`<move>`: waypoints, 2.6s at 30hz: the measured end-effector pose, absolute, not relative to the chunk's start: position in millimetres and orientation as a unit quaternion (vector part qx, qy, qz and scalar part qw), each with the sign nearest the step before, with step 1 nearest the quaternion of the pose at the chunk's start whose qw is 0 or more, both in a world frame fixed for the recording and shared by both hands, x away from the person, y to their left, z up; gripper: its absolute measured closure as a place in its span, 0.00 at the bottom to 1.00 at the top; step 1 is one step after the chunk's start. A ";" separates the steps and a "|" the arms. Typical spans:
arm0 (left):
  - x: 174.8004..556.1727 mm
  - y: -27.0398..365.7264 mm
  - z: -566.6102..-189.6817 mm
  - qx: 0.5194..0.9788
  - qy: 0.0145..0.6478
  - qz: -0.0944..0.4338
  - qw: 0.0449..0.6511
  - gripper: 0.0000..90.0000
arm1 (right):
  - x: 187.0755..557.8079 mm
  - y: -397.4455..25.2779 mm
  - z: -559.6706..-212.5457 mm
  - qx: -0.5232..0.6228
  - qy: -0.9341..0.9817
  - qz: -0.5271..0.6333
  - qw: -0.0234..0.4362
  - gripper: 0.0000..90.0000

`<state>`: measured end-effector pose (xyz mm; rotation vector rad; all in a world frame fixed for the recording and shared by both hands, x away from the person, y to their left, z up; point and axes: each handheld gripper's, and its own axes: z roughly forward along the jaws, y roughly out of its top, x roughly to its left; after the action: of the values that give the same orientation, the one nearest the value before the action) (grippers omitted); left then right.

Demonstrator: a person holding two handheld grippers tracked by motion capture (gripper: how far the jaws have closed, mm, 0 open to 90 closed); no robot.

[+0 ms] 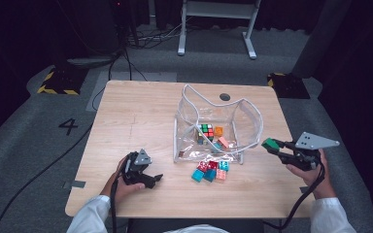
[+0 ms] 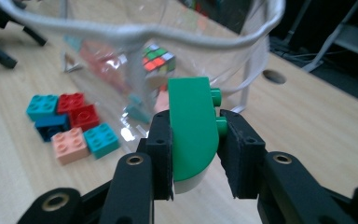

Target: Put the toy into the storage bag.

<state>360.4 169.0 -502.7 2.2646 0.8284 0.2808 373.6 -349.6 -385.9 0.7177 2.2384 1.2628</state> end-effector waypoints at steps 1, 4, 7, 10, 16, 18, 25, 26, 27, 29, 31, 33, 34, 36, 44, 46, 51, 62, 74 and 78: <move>360.4 169.0 -502.7 0.874 0.320 0.108 0.349 0.16 | 376.5 -350.8 -381.2 0.261 0.815 0.459 0.239 0.74; 360.4 169.0 -502.7 0.874 0.320 0.109 0.349 0.16 | 385.4 -352.5 -367.6 0.263 0.807 0.471 0.242 0.74; 360.4 169.1 -502.7 0.874 0.320 0.109 0.349 0.16 | 393.7 -352.4 -355.5 0.265 0.805 0.472 0.244 0.74; 360.4 169.1 -502.7 0.874 0.319 0.108 0.349 0.16 | 402.6 -350.2 -344.3 0.261 0.807 0.470 0.245 0.74; 360.4 169.1 -502.7 0.874 0.319 0.108 0.349 0.16 | 419.7 -338.3 -326.2 0.256 0.810 0.465 0.248 0.74; 360.4 169.0 -502.7 0.874 0.320 0.108 0.349 0.16 | 424.8 -332.8 -322.5 0.254 0.813 0.461 0.249 0.74; 360.4 169.1 -502.7 0.874 0.319 0.108 0.349 0.16 | 440.0 -309.9 -316.4 0.237 0.826 0.452 0.239 0.74; 360.4 169.0 -502.7 0.874 0.320 0.108 0.350 0.16 | 441.9 -306.1 -316.2 0.236 0.828 0.450 0.236 0.74; 360.4 169.0 -502.7 0.874 0.320 0.108 0.349 0.16 | 444.1 -302.3 -316.3 0.230 0.830 0.451 0.233 0.74; 360.4 169.0 -502.8 0.874 0.320 0.108 0.350 0.16 | 447.1 -294.7 -316.8 0.223 0.837 0.445 0.229 0.74; 360.4 169.1 -502.7 0.874 0.319 0.108 0.349 0.16 | 450.1 -287.2 -317.5 0.215 0.843 0.441 0.222 0.74; 360.4 169.1 -502.7 0.874 0.319 0.108 0.349 0.16 | 453.3 -280.3 -318.9 0.208 0.850 0.434 0.214 0.74; 360.4 169.1 -502.7 0.874 0.319 0.108 0.349 0.16 | 455.2 -276.7 -319.9 0.203 0.853 0.431 0.212 0.74; 360.4 169.0 -502.8 0.874 0.320 0.108 0.350 0.16 | 458.6 -269.3 -322.2 0.197 0.860 0.423 0.206 0.74; 360.4 169.1 -502.7 0.874 0.319 0.109 0.349 0.16 | 473.0 -243.1 -334.1 0.167 0.890 0.385 0.181 0.74; 360.4 169.1 -502.7 0.874 0.319 0.108 0.349 0.16 | 476.0 -237.1 -336.4 0.162 0.899 0.367 0.175 0.74; 360.4 169.0 -502.7 0.874 0.320 0.109 0.350 0.16 | 484.0 -222.8 -341.9 0.156 0.923 0.309 0.169 0.74; 360.4 169.3 -502.4 0.875 0.318 0.109 0.348 0.16 | 496.7 -204.1 -350.0 0.151 0.949 0.221 0.164 0.74; 360.4 169.0 -502.7 0.874 0.319 0.109 0.349 0.16 | 498.5 -224.9 -353.0 0.174 0.961 0.141 0.162 0.74; 360.5 169.1 -502.7 0.875 0.319 0.109 0.349 0.16 | 497.9 -232.0 -351.4 0.177 0.962 0.129 0.162 0.74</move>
<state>360.5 169.1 -502.7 2.2672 0.8260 0.2826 497.9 -232.0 -351.4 0.5063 2.7449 0.3679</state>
